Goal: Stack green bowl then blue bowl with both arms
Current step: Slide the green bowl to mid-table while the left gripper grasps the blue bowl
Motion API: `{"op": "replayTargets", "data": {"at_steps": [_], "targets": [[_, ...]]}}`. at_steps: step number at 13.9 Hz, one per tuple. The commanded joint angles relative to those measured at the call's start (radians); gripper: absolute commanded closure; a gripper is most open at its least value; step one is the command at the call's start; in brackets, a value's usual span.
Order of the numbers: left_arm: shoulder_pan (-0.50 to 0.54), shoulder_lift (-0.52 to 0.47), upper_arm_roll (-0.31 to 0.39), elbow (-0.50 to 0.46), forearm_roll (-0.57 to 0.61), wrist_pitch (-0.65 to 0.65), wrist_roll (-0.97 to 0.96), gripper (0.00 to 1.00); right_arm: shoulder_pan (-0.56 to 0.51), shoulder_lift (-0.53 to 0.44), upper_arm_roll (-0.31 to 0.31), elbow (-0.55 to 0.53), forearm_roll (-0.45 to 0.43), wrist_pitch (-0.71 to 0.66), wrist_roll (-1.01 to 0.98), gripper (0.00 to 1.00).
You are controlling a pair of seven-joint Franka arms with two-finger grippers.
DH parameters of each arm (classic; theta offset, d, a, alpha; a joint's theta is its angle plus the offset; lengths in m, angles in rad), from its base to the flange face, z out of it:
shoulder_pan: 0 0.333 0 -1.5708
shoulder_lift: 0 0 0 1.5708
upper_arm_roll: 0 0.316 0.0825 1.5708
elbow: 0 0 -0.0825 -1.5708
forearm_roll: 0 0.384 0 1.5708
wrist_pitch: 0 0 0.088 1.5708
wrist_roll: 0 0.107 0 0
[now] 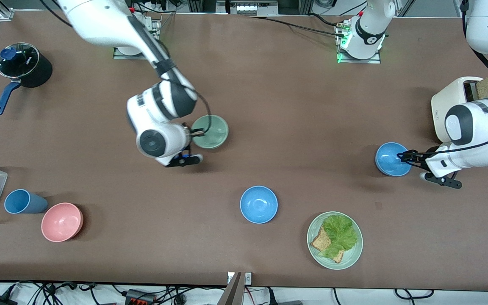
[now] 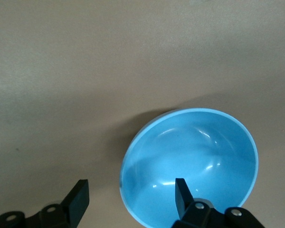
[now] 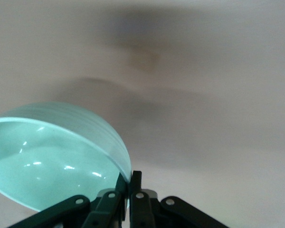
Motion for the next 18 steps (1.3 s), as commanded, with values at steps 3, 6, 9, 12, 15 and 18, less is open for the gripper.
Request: {"op": "replayTargets", "data": {"at_steps": [3,6,9,12,15,18], "targets": [[0.012,0.024,-0.01,0.002,-0.02,0.035,0.032,0.33,0.096,0.051,-0.006,0.003,0.038,0.119,0.104,1.0],[0.012,0.033,-0.01,0.002,-0.02,0.042,0.034,0.46,0.118,0.083,-0.006,0.001,0.037,0.141,0.109,1.0],[0.014,0.035,-0.01,0.003,-0.02,0.042,0.035,0.55,0.118,0.085,-0.006,-0.003,0.038,0.133,0.111,0.8],[0.012,0.035,-0.01,0.003,-0.02,0.042,0.037,0.7,0.113,0.069,-0.004,0.007,0.054,0.133,0.17,0.0],[0.014,0.035,-0.01,0.006,-0.058,0.04,0.106,0.87,0.104,-0.004,-0.017,0.096,0.044,0.038,0.187,0.0],[0.021,0.033,-0.01,0.006,-0.068,0.034,0.109,0.98,0.046,-0.087,-0.101,0.162,0.038,-0.075,0.18,0.0]]}}
